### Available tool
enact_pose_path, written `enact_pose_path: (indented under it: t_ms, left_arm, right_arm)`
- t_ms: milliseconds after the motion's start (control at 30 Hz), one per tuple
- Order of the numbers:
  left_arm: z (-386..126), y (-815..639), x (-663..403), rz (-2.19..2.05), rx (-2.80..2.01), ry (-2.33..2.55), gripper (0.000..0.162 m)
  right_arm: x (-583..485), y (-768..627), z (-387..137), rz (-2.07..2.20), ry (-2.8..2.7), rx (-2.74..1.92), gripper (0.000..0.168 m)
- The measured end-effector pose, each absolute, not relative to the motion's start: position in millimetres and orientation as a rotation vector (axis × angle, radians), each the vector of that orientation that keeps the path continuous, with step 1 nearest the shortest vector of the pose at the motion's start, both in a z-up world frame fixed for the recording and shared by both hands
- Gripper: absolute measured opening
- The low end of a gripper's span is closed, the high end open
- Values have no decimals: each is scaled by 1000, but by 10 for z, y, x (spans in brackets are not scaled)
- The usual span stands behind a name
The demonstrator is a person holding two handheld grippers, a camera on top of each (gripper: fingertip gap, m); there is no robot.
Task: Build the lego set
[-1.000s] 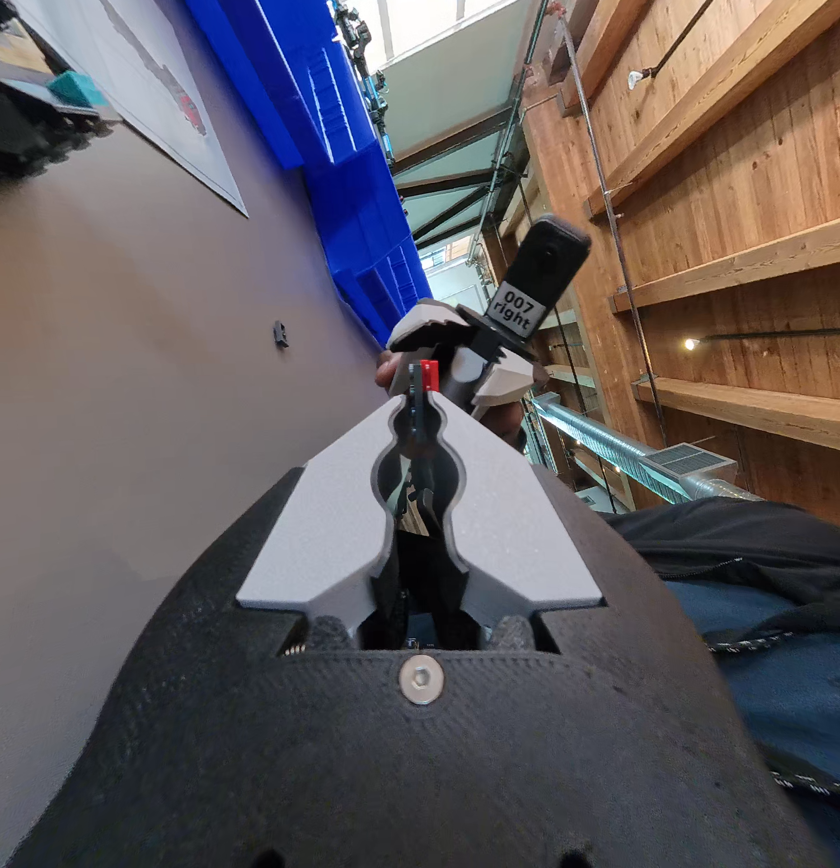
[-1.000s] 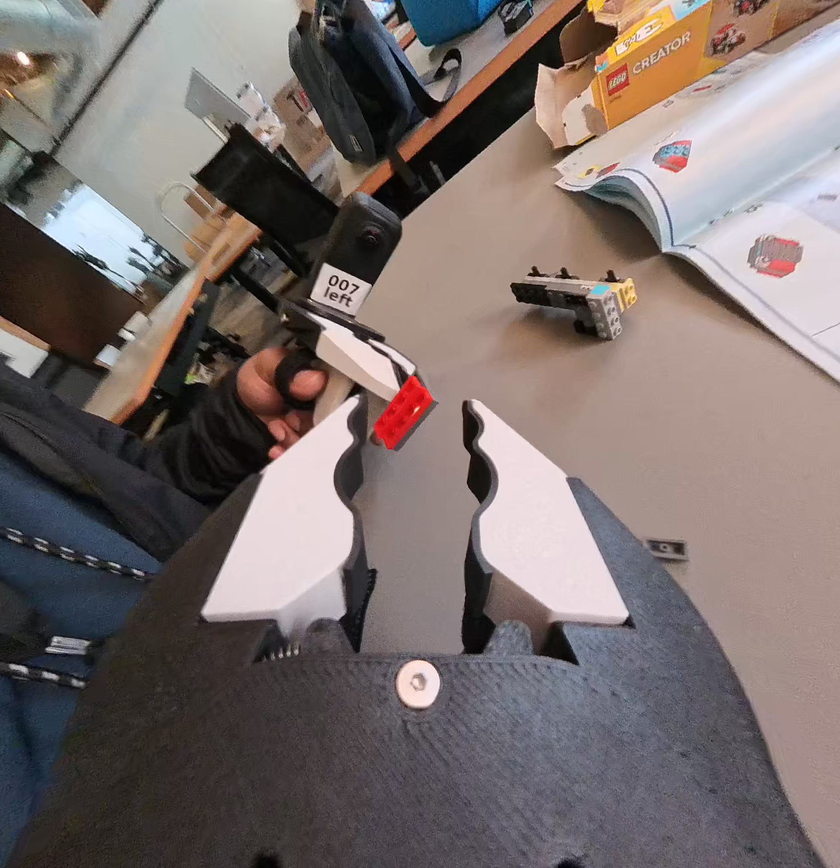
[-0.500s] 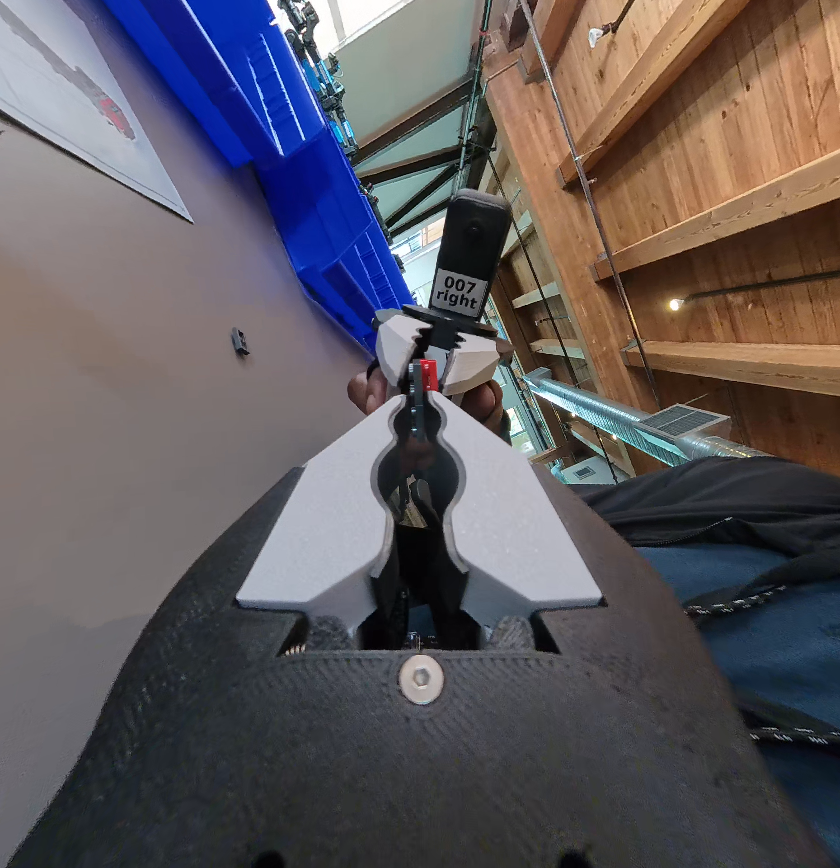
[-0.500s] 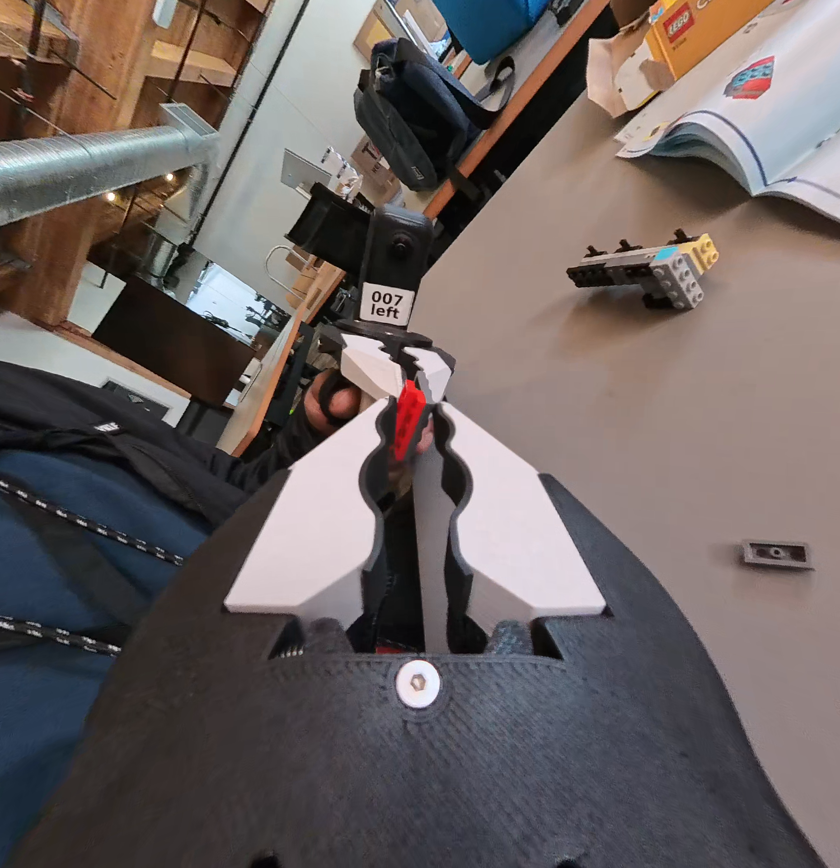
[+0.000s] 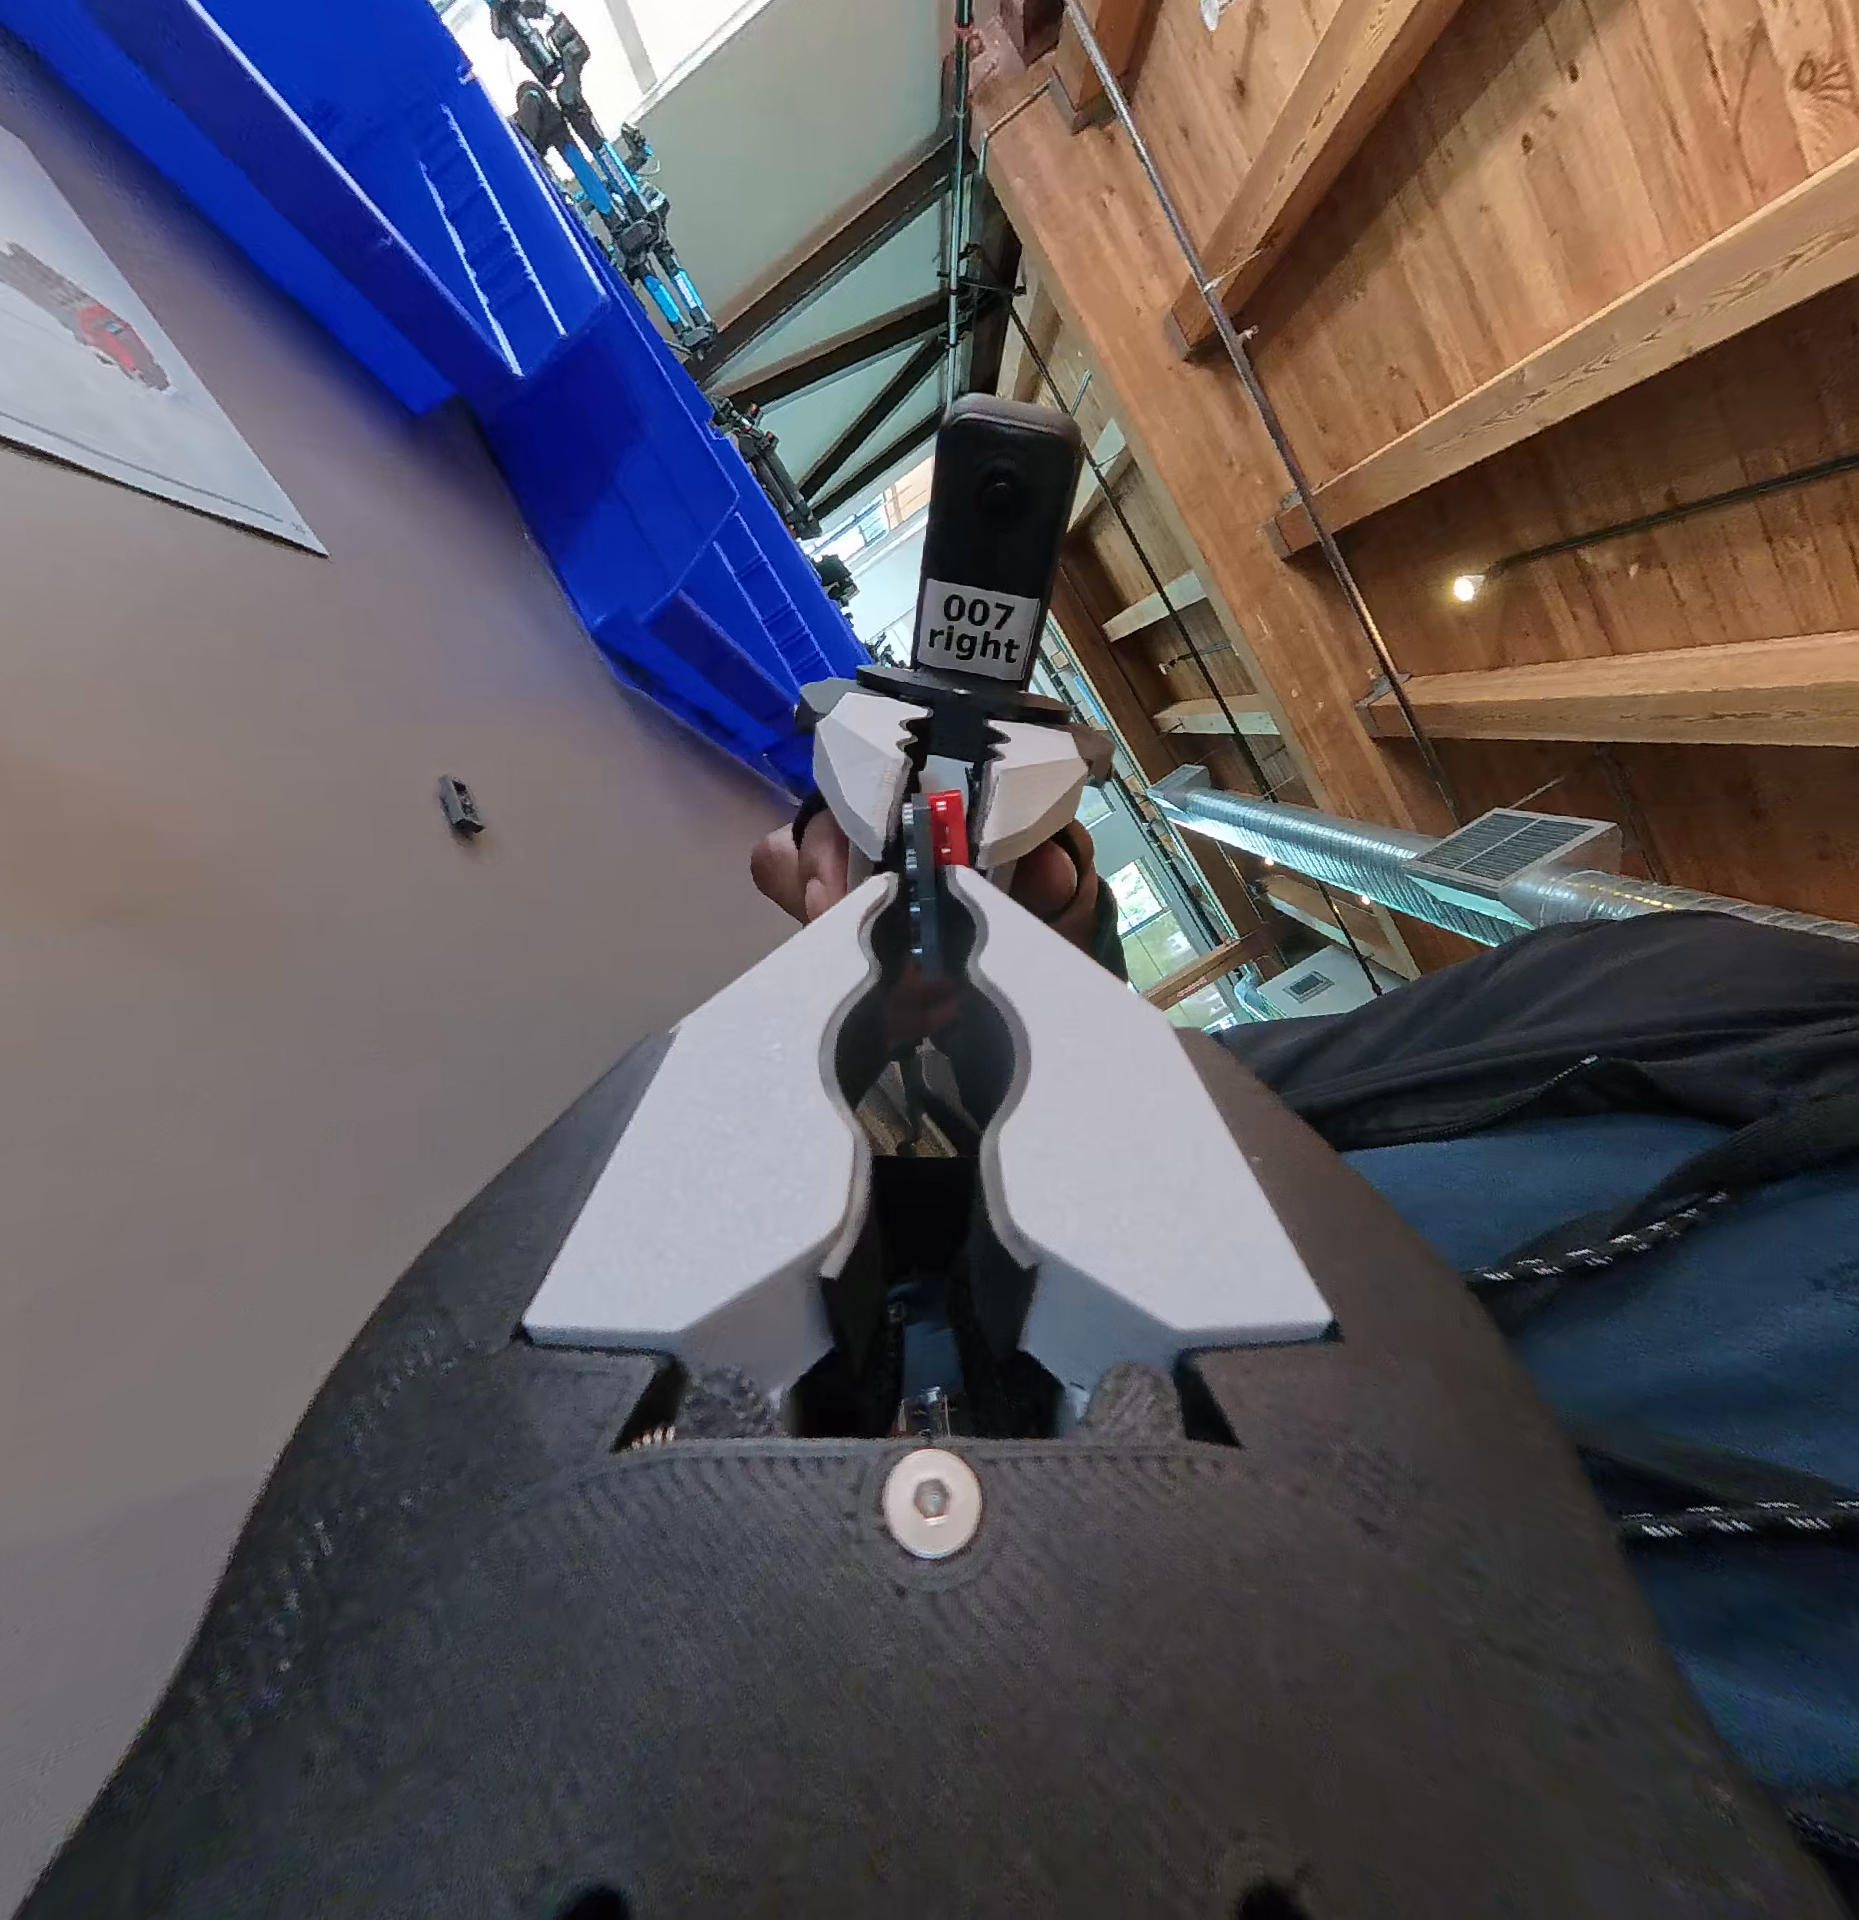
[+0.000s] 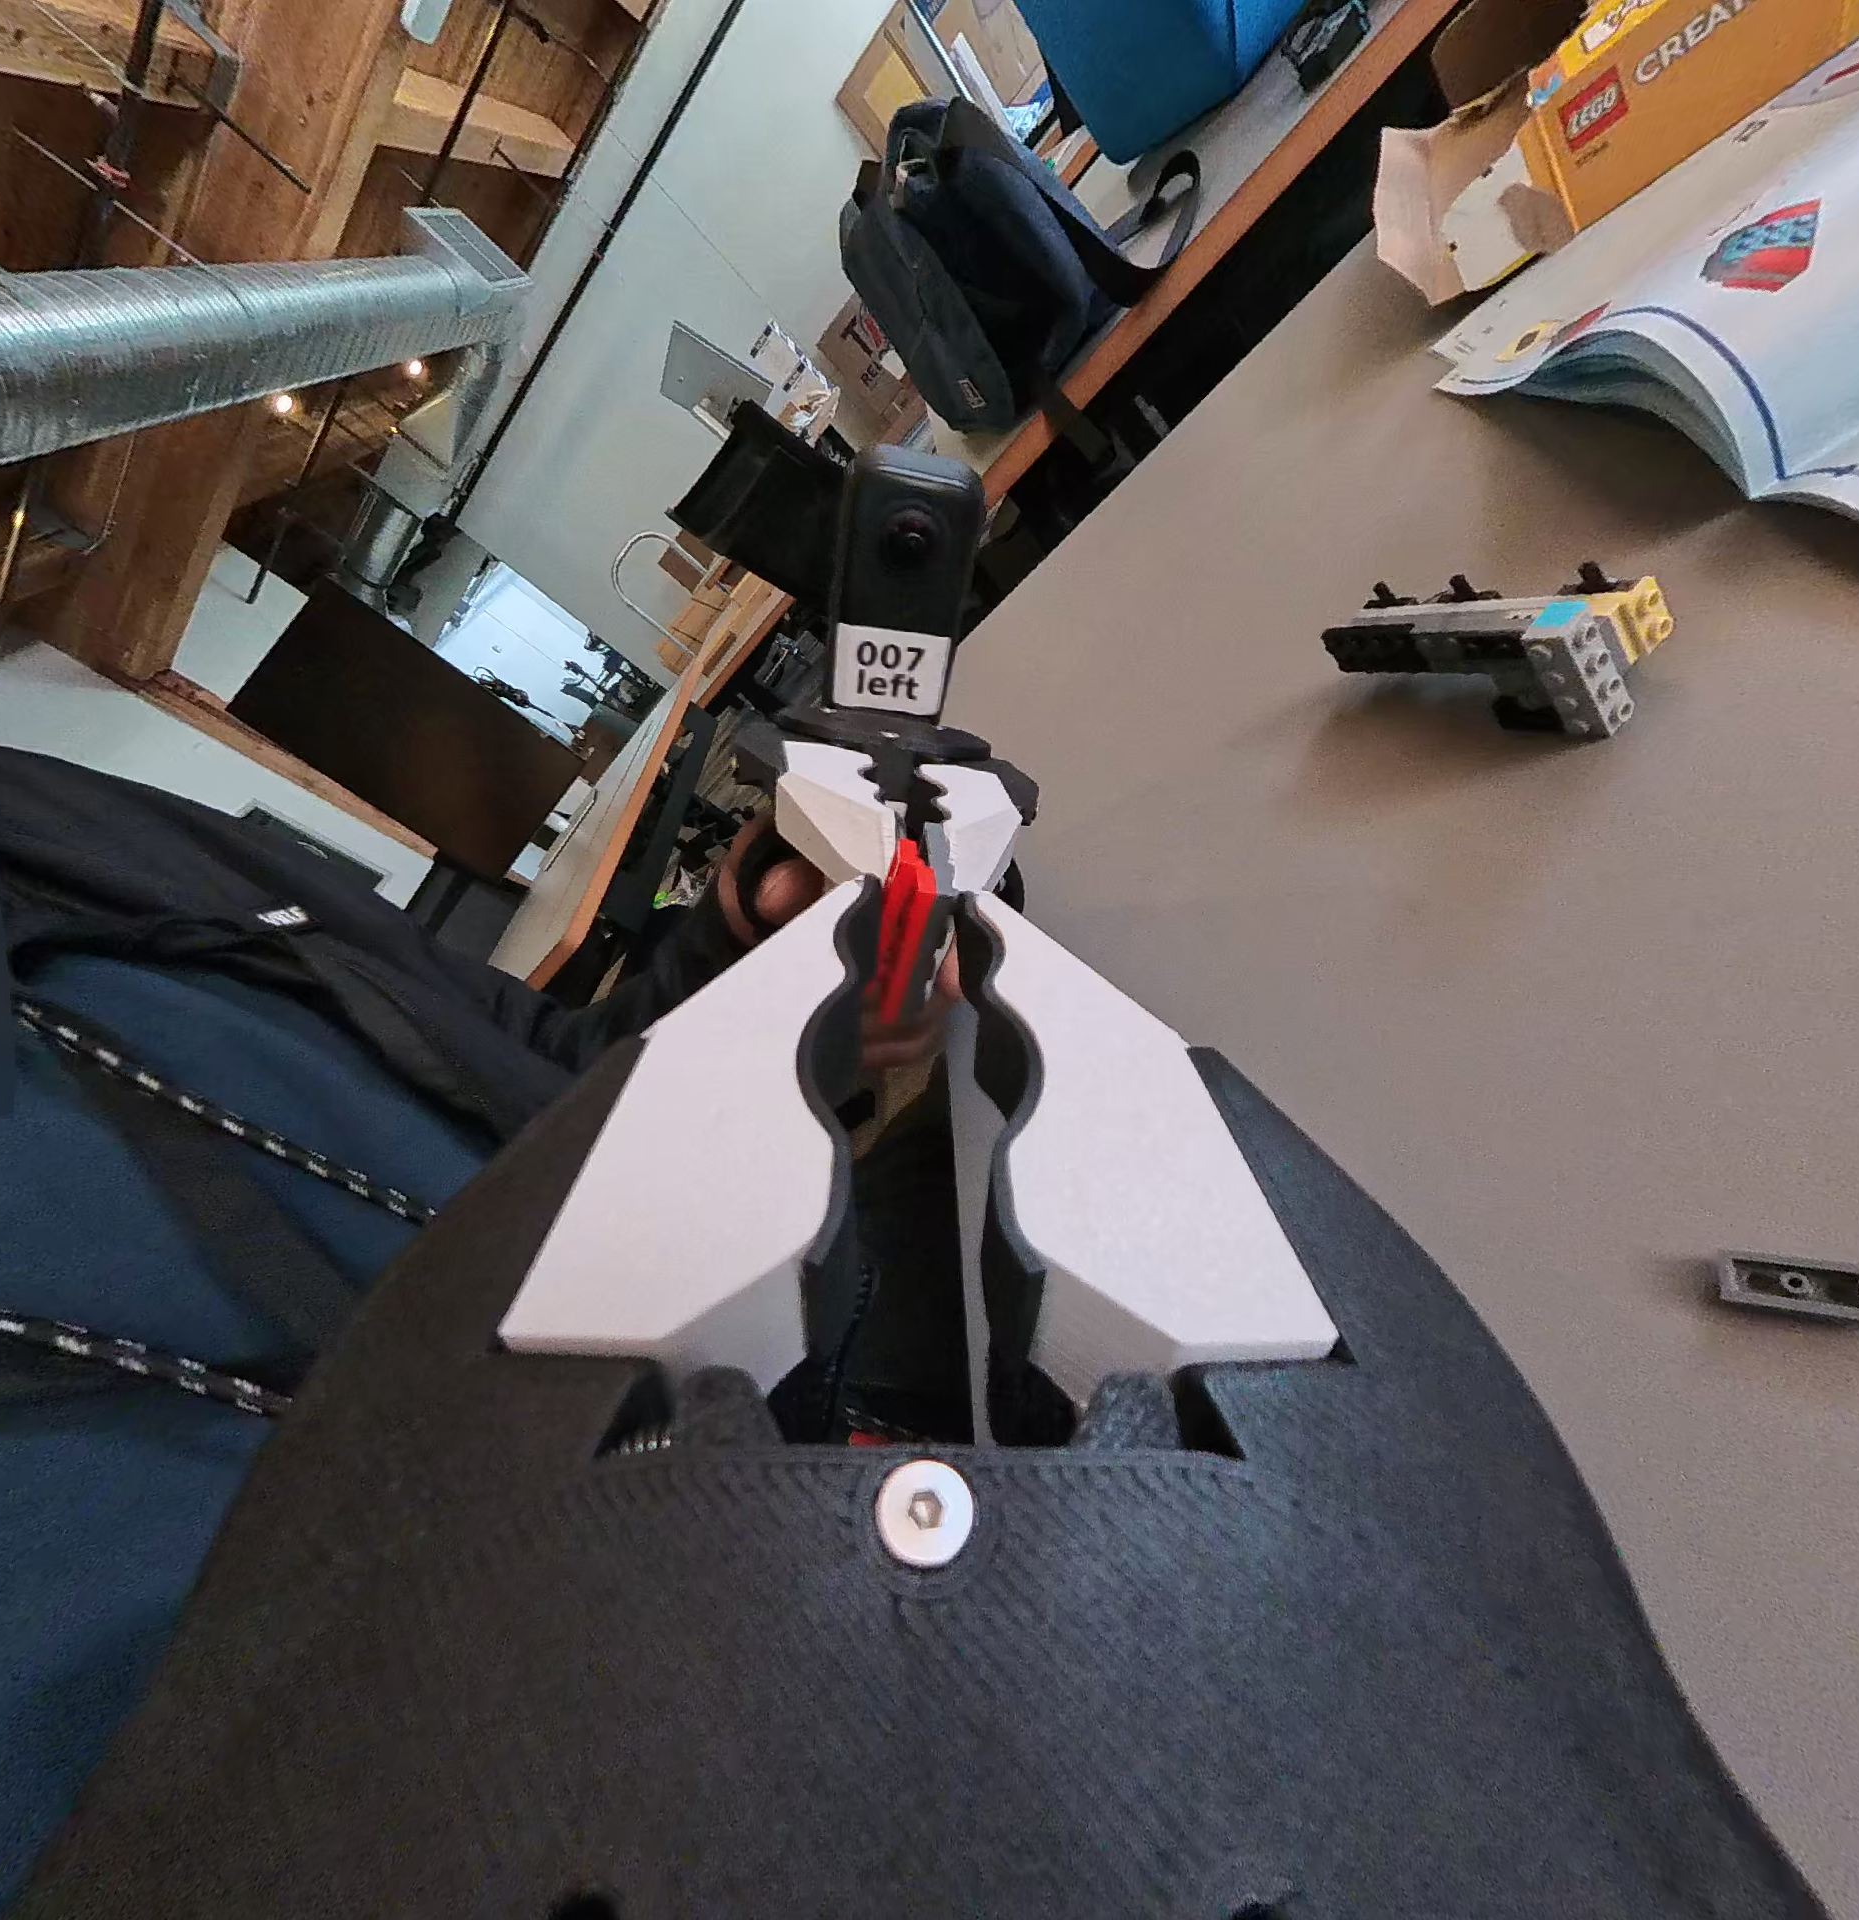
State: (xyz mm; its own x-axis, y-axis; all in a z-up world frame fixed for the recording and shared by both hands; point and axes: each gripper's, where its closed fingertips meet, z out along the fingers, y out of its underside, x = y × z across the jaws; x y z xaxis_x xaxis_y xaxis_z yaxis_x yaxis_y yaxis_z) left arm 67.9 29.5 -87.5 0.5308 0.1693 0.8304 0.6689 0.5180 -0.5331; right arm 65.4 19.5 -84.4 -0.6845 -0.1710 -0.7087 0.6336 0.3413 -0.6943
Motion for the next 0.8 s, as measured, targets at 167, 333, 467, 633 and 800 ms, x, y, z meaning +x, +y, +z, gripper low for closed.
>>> enact_pose_path:
  t_ms: [167,333,467,633,800]
  left_arm:
    - [-771,287,698,-408,-949,-952,7]
    - [-689,256,718,-433,-898,-913,7]
    - [-671,262,733,-418,-907,-898,8]
    - [-656,270,748,-409,-916,-881,9]
    - [-650,292,766,-388,-939,-866,15]
  right_arm:
    - [669,202,-795,-1435,1883,394,13]
    - [691,203,-755,-1452,1878,382,12]
    - [700,201,-722,-1477,1882,366,12]
    - [711,201,-696,-1508,1904,344,13]
    - [709,213,-688,-1527,1934,339,13]
